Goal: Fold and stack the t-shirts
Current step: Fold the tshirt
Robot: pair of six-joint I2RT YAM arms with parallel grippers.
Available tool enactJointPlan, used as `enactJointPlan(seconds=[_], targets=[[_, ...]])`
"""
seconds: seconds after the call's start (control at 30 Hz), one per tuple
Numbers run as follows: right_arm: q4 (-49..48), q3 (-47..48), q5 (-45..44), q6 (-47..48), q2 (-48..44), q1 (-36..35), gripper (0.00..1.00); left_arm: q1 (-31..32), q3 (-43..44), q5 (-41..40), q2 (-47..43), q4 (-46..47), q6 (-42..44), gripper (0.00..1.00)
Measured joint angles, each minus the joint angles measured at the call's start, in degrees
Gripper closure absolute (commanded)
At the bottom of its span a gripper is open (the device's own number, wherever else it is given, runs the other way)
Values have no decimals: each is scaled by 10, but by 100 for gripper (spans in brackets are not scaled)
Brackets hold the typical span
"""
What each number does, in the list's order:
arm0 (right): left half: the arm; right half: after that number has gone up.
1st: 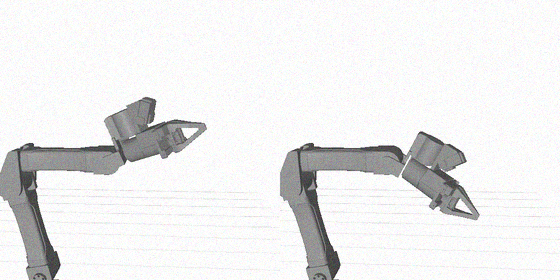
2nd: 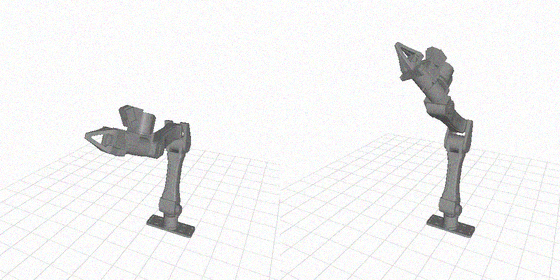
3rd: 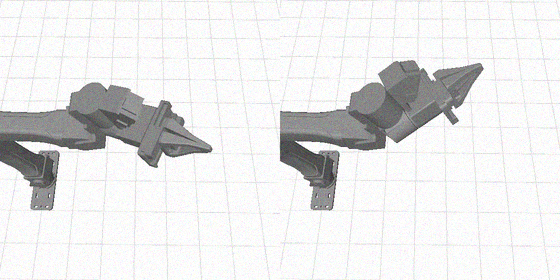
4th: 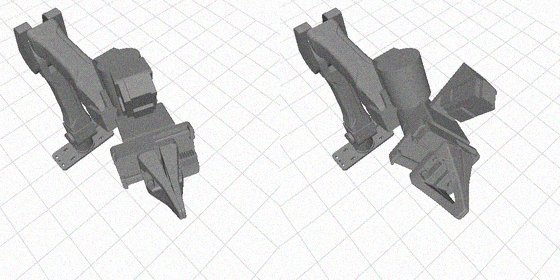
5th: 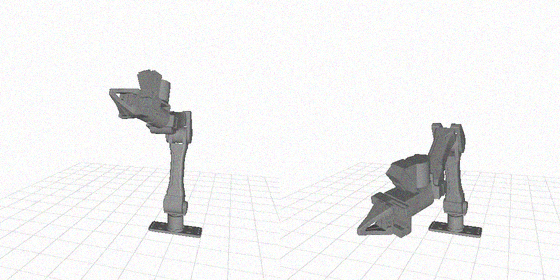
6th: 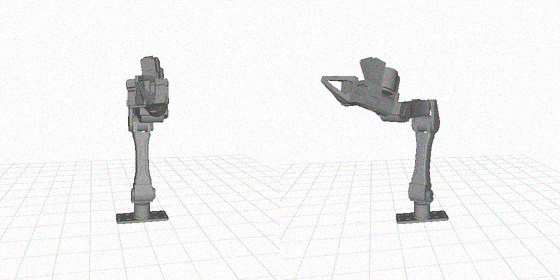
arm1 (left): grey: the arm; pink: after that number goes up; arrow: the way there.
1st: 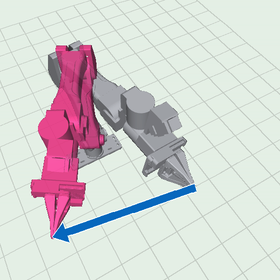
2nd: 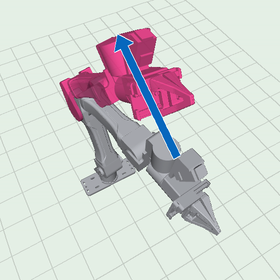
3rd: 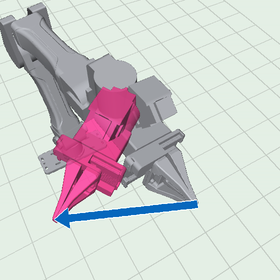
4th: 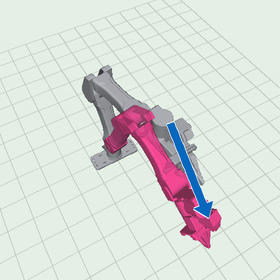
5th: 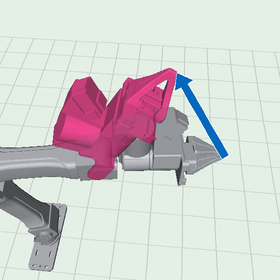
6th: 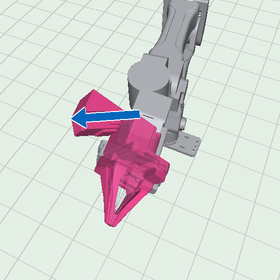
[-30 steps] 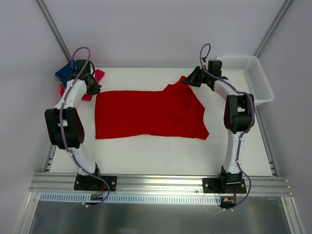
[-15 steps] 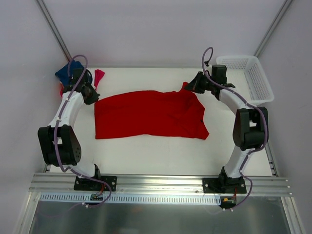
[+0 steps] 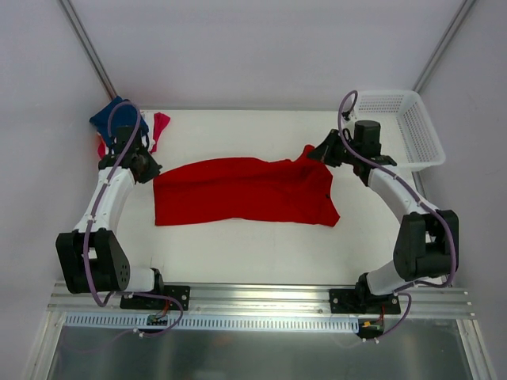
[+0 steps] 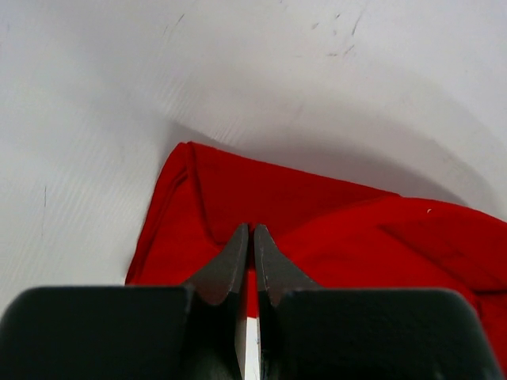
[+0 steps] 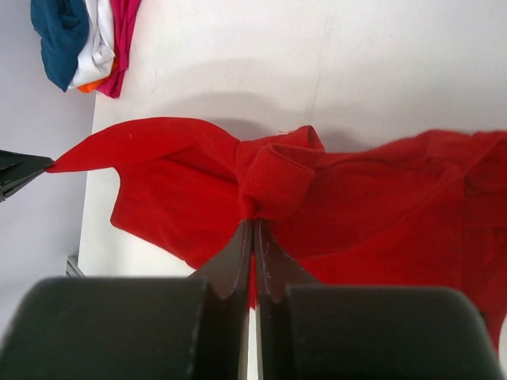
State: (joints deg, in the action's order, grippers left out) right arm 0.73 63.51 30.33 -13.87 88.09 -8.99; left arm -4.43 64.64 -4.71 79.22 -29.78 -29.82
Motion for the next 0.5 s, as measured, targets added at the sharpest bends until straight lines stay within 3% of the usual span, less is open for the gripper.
enactJointPlan(seconds=[0.5], targets=[[32,-123,-39,5,-177,-18,100,0,-99,0,-102,-1,-10,100]])
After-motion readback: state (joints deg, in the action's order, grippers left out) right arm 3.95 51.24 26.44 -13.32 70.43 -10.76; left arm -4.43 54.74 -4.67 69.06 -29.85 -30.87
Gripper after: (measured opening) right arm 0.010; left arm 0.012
